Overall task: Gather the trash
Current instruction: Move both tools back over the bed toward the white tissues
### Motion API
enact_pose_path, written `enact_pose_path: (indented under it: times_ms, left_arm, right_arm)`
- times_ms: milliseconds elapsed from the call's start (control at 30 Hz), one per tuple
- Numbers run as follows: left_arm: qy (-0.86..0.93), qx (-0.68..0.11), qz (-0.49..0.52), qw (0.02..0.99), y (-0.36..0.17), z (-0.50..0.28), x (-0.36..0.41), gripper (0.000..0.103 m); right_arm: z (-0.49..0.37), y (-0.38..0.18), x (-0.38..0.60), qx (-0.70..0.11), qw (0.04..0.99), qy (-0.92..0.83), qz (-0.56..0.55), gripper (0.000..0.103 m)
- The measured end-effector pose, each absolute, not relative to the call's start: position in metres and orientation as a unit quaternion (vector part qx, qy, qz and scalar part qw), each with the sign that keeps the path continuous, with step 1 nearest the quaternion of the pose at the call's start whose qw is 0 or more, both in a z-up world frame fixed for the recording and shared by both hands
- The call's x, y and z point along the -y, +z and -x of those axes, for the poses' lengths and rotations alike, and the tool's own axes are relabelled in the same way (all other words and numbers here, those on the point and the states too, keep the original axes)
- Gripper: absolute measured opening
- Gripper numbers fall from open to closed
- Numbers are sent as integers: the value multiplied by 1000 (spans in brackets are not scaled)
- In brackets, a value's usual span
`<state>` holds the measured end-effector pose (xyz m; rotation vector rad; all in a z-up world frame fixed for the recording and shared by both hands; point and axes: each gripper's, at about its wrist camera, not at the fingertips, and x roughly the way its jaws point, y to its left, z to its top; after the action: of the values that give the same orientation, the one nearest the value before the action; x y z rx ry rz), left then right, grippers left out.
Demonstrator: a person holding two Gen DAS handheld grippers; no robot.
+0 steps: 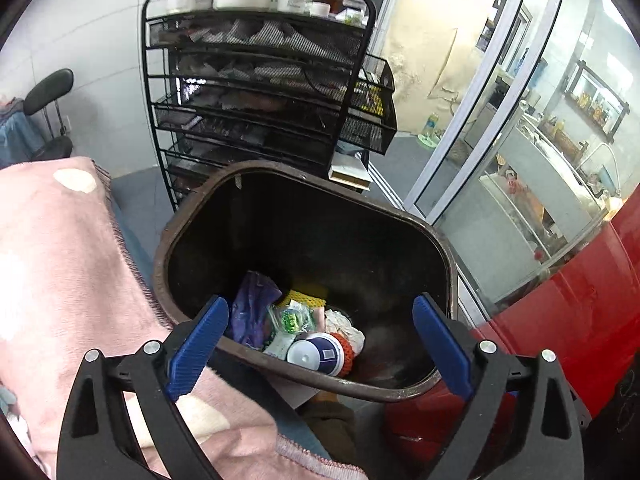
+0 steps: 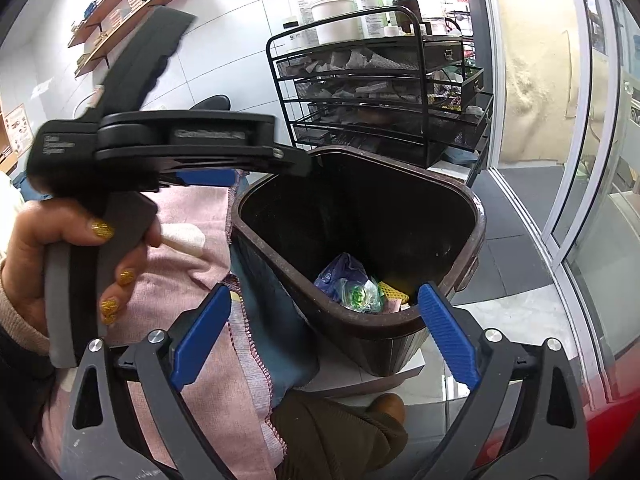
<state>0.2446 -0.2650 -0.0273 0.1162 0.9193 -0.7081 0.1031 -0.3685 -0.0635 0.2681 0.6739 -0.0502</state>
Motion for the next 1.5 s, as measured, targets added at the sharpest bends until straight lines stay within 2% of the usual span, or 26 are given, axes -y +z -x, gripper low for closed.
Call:
enact_pose_path:
  times_ms: [267, 533, 1133, 1500]
  left_arm:
    - [-321, -379, -45, 867, -1, -223, 231, 98]
    - [-286, -331, -5, 899, 22, -198, 170, 98]
    - [-155, -324, 19, 933, 12, -162, 51, 98]
    - [-74, -348, 27, 934, -11, -150, -27, 98]
  right_arm:
    - [-104, -63, 363, -332, 934, -20, -127, 94]
    - [-109, -59, 350, -331, 936, -6, -119, 94]
    - [-129, -36, 279, -328, 936, 86, -89, 94]
    - [-155, -25, 210, -360, 916, 170, -58, 94]
